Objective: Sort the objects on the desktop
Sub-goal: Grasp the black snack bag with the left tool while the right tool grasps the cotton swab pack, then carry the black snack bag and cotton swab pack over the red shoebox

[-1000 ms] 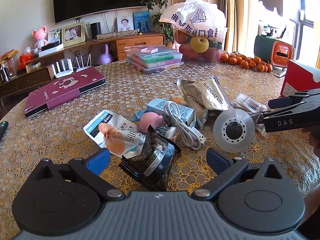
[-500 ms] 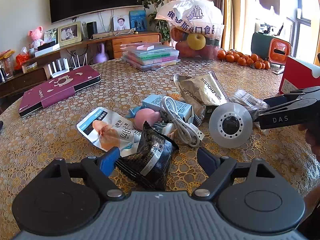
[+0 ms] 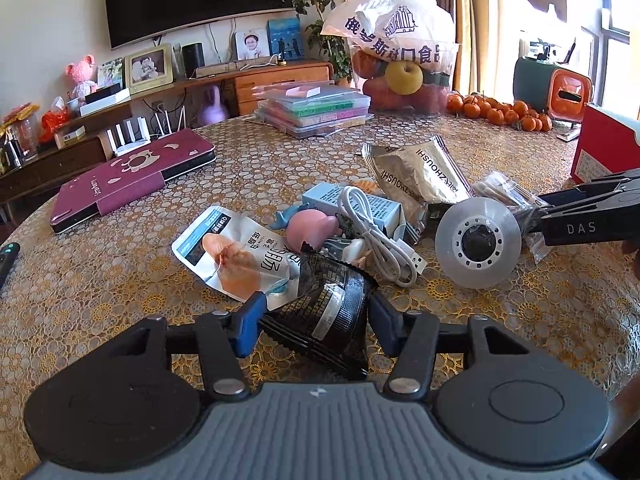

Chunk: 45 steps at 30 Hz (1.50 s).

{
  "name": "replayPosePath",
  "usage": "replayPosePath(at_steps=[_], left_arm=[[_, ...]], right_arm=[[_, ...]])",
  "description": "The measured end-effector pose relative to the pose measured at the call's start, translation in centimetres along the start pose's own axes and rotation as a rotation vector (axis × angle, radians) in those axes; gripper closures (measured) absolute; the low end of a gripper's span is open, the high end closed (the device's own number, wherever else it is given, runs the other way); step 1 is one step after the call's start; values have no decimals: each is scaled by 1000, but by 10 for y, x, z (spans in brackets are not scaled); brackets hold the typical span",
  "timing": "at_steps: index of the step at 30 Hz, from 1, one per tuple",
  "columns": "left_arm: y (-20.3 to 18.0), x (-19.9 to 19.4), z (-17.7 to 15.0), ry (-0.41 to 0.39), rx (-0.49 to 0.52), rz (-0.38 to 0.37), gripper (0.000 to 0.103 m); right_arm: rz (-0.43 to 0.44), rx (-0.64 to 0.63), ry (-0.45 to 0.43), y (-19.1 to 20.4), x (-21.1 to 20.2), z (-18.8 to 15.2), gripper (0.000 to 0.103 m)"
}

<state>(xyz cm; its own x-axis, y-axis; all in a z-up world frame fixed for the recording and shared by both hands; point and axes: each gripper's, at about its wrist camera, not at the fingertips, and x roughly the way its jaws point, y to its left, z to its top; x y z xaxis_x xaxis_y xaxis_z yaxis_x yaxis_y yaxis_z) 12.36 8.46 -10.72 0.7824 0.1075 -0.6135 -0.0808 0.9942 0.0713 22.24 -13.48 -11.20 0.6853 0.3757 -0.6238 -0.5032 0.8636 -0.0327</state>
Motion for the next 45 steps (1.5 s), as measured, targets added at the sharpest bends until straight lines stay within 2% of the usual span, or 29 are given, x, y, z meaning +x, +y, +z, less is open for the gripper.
replayPosePath(at_steps=[10,23,30,45], left_arm=[[-1,-9,2,-20,-14,-9,63],[-6,-27,7,-53,-9,-17,64],[-14,-49,19,-86,-3,-61,64],[-61,-96,57,-164,45,-189,64]], right_arm=[[-16,1,-35,1,-17,2,57],[-15,52,-82,-4,-52,3,57],[-11,81,-124,-8,-85,7,57],[-26,144,-186,-29,-159,10,57]])
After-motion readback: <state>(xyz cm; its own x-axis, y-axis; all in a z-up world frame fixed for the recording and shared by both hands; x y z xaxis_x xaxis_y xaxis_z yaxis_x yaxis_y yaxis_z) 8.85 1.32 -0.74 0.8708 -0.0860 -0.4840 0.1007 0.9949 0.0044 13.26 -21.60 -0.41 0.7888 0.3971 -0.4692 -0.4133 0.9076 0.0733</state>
